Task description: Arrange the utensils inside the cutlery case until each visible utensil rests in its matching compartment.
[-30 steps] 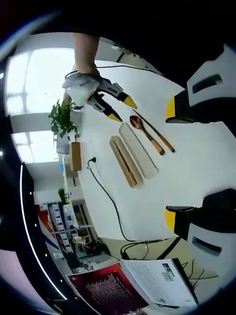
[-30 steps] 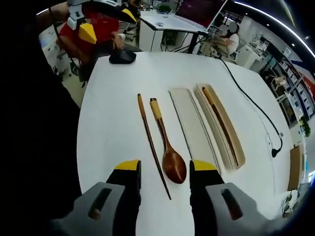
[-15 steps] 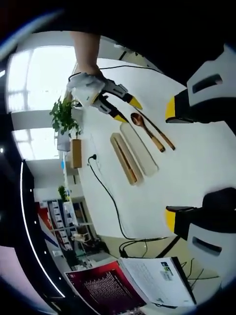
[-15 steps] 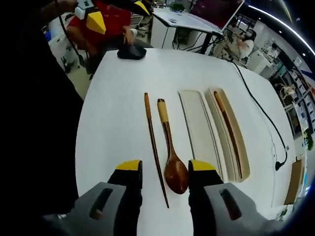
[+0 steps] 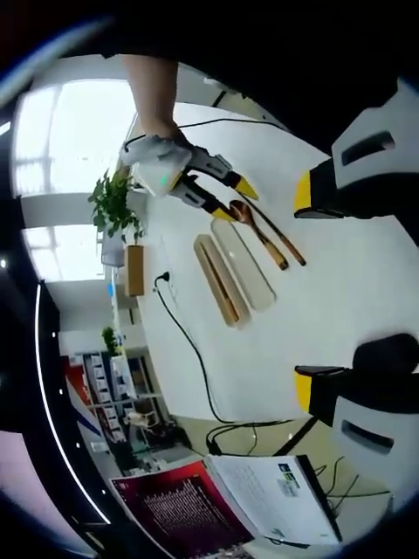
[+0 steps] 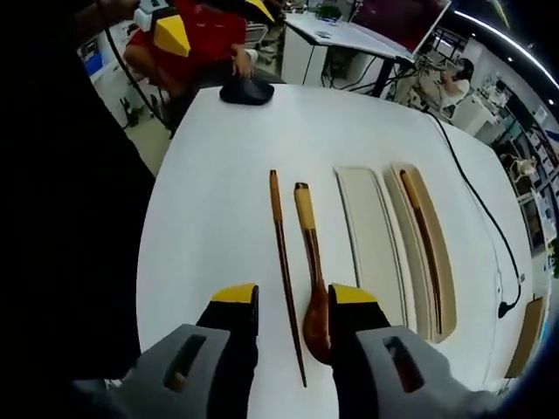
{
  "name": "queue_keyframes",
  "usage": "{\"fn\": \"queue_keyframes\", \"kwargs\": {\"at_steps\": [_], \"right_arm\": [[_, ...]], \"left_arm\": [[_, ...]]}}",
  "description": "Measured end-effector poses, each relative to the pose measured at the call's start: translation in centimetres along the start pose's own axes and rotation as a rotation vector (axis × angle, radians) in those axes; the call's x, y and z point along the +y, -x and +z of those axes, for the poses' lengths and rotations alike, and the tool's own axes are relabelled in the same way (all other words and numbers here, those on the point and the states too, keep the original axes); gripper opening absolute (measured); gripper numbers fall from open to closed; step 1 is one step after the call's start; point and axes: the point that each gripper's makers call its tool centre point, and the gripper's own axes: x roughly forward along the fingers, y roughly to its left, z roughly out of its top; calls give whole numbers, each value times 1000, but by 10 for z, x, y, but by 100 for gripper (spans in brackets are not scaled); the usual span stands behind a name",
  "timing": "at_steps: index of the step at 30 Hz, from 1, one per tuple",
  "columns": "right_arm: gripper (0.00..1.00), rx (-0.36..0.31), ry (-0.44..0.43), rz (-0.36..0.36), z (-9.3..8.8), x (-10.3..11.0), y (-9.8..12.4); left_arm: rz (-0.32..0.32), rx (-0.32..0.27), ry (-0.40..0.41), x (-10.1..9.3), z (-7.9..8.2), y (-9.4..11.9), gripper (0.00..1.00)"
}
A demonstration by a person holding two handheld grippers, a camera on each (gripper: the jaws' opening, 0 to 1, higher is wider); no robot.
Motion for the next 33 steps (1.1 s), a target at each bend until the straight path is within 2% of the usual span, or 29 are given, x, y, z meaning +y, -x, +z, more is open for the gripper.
{"fn": "queue_keyframes", "kwargs": {"at_steps": [6,23,26,33], "right_arm": [[23,-3,8,38,4,4,-8],[17,17,24,122,7,14,-23],[14,24,41,124,7,14,-25],[15,31,34,136,10,13,-30]], "left_arm": [[6,3,6,3,-4,3,70],[8,1,9,6,-9,4,71],[8,3,9,6,-10,5,71],[7,-1,12,3,-7,5,70]]}}
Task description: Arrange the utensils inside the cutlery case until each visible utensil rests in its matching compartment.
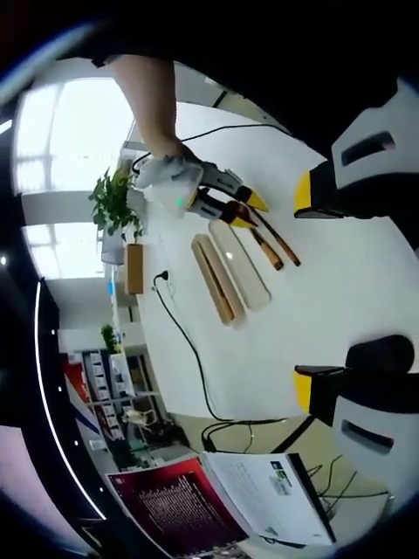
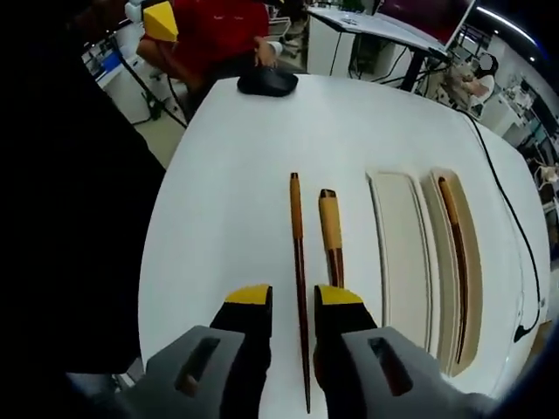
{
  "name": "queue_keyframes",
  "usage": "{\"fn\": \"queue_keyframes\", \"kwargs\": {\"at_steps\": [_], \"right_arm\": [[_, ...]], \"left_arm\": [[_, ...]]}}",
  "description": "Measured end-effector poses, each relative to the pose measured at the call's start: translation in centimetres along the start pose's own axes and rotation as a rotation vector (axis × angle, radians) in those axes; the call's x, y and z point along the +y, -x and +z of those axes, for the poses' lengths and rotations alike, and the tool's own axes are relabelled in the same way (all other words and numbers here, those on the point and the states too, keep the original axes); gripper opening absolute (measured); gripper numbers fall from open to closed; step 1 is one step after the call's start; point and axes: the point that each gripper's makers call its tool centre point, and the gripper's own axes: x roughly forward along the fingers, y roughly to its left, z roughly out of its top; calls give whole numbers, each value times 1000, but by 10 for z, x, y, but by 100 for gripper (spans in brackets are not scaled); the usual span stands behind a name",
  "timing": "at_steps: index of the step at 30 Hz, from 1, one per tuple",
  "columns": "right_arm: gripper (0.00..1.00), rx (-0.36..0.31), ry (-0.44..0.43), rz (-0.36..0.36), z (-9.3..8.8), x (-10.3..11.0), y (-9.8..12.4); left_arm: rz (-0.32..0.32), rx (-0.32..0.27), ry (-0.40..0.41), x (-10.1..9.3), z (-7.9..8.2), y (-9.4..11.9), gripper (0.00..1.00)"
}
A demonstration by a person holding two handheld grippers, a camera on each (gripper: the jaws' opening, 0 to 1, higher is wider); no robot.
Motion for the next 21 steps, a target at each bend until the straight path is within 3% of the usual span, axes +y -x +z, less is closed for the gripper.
{"fn": "queue_keyframes", "kwargs": {"at_steps": [21], "right_arm": [[15,81,25,30,-7,0,-11]], "left_arm": [[21,-1,38,0,-4,8,69]]}}
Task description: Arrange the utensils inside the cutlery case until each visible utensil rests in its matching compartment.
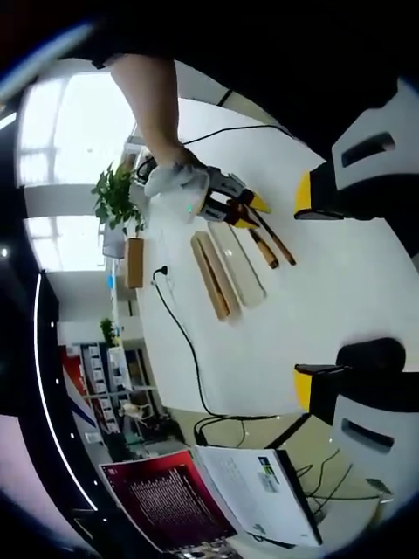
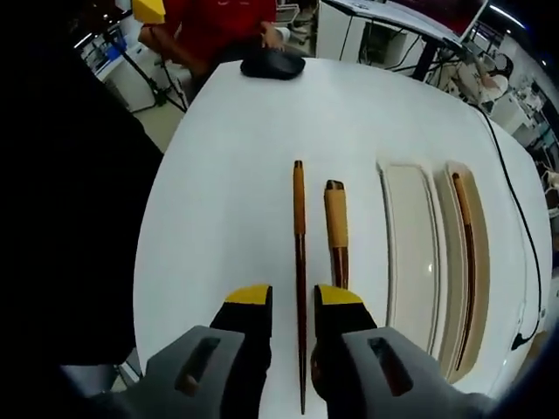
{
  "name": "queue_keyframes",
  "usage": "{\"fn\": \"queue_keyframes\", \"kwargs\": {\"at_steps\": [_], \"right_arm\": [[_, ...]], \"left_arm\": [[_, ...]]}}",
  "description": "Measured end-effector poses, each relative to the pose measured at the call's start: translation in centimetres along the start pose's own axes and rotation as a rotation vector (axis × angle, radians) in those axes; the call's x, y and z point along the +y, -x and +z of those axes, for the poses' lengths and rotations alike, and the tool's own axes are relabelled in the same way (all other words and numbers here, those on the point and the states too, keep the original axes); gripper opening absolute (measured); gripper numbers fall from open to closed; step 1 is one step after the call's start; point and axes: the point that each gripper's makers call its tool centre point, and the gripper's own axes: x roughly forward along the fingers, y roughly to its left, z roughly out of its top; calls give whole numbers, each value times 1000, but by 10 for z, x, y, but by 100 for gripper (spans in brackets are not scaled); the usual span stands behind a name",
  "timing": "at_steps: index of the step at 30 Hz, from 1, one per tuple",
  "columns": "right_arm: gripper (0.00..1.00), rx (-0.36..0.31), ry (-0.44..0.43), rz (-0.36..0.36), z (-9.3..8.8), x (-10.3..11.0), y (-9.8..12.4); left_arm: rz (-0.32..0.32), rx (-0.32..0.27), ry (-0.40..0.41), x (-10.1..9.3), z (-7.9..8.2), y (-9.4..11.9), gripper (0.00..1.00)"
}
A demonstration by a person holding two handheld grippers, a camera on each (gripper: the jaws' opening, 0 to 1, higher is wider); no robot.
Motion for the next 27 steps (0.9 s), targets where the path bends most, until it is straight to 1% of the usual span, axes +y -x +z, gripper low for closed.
{"fn": "queue_keyframes", "kwargs": {"at_steps": [4,6,9,10,13,15,19,20,21,23,27], "right_arm": [[14,5,8,2,0,-1,0],[13,12,15,0,0,-2,-1],[13,43,32,-10,1,-1,-1],[13,65,46,-15,0,0,-2],[13,87,26,-9,1,-2,-3],[12,98,12,-7,1,-4,-3],[7,116,-32,-25,2,-9,-4],[6,117,-23,-22,3,-8,-4],[6,121,4,-12,2,-8,-4],[5,131,2,-8,4,-9,-5],[4,161,13,2,5,-9,-5]], "left_arm": [[4,0,-23,1,2,1,69],[3,-4,-21,2,4,1,69],[4,3,-29,2,3,0,69],[0,0,-31,1,4,0,69],[-11,-10,-30,-1,7,-1,69],[-11,-7,-36,0,7,-1,69],[-10,-15,-23,0,7,0,68],[-11,-15,-26,0,7,-1,68],[-11,-9,-29,0,5,-1,68],[-9,-4,-31,1,4,-1,68],[-4,-13,-24,3,6,-1,68]]}}
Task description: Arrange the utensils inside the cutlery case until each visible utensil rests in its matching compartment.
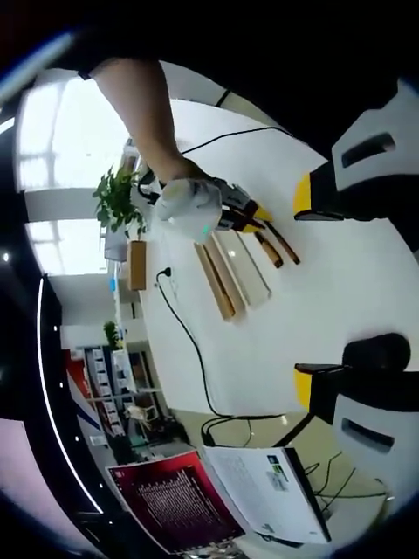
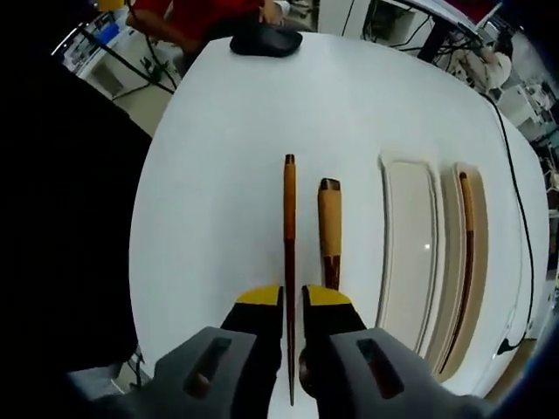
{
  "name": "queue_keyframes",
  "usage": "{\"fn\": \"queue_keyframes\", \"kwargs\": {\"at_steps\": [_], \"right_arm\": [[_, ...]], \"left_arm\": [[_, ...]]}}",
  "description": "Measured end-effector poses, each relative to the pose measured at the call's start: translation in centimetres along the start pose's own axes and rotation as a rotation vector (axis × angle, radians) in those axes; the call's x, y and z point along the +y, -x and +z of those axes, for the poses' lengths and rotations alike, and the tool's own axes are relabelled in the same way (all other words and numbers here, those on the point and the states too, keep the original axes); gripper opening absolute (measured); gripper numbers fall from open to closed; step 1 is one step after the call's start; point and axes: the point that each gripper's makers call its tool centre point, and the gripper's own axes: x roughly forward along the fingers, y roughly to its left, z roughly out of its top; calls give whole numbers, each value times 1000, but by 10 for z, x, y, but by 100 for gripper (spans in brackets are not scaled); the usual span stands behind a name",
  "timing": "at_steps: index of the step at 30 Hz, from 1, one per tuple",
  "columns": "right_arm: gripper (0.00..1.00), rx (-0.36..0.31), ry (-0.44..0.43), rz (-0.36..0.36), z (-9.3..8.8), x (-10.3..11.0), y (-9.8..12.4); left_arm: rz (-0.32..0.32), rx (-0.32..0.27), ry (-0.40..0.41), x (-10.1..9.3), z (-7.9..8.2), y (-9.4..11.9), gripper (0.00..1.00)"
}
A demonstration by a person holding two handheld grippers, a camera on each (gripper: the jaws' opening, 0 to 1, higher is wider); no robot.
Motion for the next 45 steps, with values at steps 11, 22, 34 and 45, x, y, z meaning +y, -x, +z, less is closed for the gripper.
{"fn": "queue_keyframes", "kwargs": {"at_steps": [11,22,34,45], "right_arm": [[0,13,-25,9,1,-1,-1],[0,52,-43,23,1,-2,-1],[0,52,-29,25,0,-2,-1],[1,50,-19,30,0,-2,-1]], "left_arm": [[-3,-11,2,-1,5,-1,68],[0,-9,-6,1,8,-2,67],[-5,-2,-7,-2,7,-4,67],[-7,2,-12,-4,8,-8,67]]}}
